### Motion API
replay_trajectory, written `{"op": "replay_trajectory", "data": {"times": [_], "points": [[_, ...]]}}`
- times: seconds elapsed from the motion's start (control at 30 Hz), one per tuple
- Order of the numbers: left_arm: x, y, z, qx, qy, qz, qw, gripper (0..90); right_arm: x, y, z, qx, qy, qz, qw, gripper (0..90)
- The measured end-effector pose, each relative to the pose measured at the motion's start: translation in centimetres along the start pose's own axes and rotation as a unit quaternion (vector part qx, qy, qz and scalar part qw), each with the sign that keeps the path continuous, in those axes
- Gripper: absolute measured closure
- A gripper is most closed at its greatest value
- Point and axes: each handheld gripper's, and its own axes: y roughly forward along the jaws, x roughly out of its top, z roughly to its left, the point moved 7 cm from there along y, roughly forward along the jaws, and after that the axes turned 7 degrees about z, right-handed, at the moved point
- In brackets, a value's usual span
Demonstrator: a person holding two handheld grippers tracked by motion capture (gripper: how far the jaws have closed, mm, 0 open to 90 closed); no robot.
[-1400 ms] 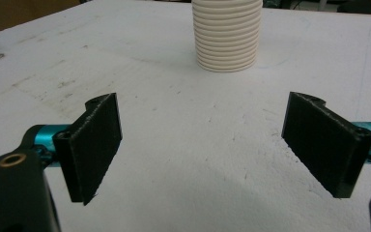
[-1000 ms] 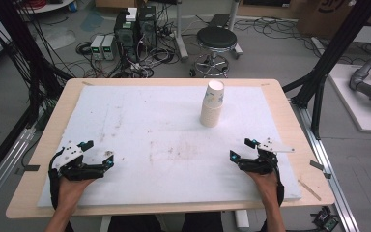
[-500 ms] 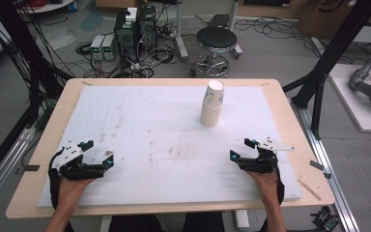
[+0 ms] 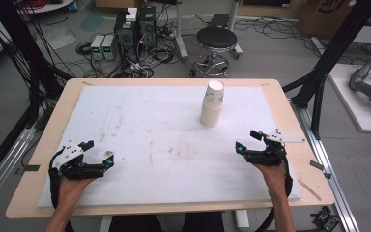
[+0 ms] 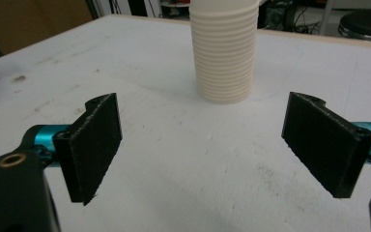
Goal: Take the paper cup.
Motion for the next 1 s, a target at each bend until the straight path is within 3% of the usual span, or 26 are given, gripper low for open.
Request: {"op": "replay_trajectory", "data": {"times": [0.1,0.13,0.27,0.6,0.67,1.0], "points": [[0.0,0.0,0.0,0.0,-0.001,0.001,1.0,2.3,0.9,-0.4,0.0,-0.001,-0.006,-0.002,1.0,14.2],[0.0,0.0,0.0,0.0,-0.001,0.001,1.0,2.3,2.1,-0.9,-0.1,-0.002,-0.013,-0.006,0.9999,14.2],[0.0,0.0,0.0,0.001,0.001,0.0,1.0,2.3,4.1,-1.4,-0.2,0.0,-0.019,-0.008,0.9998,14.2],[0.0,0.0,0.0,0.003,0.001,-0.001,1.0,2.3,7.9,-1.9,-0.6,0.004,-0.04,-0.001,0.9992,14.2],[0.0,0.0,0.0,0.003,0.001,-0.001,1.0,2.3,9.4,-1.9,-1.0,0.005,-0.052,0.008,0.9986,14.2],[0.0,0.0,0.0,0.0,-0.005,0.0,1.0,2.3,14.0,-1.9,-3.1,0.007,-0.065,0.018,0.9977,14.2]]}}
